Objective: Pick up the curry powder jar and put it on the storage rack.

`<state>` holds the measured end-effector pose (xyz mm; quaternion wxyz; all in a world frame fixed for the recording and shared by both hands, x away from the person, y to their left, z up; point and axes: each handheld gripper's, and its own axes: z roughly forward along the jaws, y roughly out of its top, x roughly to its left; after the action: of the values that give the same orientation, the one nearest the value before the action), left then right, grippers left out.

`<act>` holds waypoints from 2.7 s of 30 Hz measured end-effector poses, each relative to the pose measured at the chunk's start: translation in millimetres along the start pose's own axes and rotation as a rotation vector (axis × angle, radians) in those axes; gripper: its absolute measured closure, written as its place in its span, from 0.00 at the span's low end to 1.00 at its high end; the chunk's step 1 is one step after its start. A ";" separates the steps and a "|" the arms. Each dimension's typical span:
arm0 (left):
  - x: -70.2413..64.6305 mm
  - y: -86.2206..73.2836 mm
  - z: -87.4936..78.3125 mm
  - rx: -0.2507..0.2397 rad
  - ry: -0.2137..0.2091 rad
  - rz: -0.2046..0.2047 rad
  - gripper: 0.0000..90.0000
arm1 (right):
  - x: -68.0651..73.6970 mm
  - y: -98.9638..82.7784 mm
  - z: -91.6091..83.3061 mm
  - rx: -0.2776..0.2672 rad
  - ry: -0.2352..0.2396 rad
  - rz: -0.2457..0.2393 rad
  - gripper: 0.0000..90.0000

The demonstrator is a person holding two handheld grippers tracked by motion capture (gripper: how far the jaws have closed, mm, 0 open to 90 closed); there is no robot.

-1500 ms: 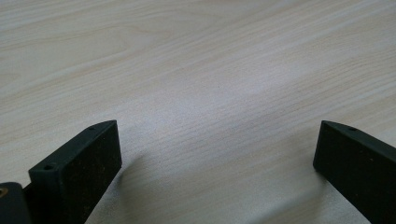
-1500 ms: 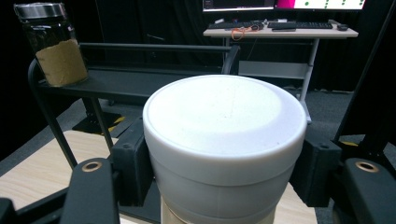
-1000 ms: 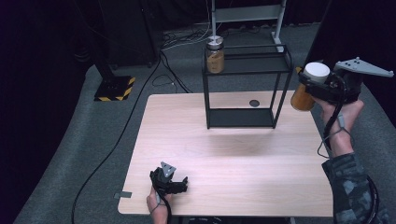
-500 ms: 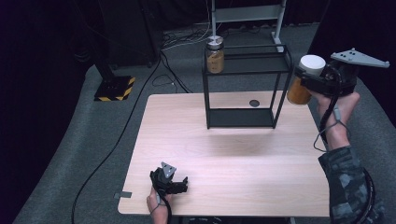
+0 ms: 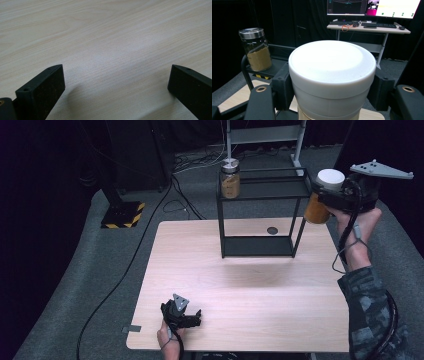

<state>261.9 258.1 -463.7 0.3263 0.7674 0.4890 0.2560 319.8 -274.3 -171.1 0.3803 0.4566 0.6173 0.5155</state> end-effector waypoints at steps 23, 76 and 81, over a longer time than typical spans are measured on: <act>0.6 0.3 0.4 -0.001 -0.006 0.008 0.00 | 9.9 32.2 28.4 -0.008 0.005 0.009 0.37; -1.9 -1.1 -0.5 -0.010 -0.004 0.033 0.01 | 9.7 48.8 123.4 0.047 -0.013 0.049 0.37; -2.3 -1.5 -0.5 -0.012 -0.003 0.032 0.01 | 9.6 45.5 132.0 0.063 -0.019 0.048 0.37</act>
<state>259.8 256.6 -464.7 0.3275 0.7737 0.4744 0.2628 448.9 -224.6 -150.0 0.3592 0.4877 0.6186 0.5005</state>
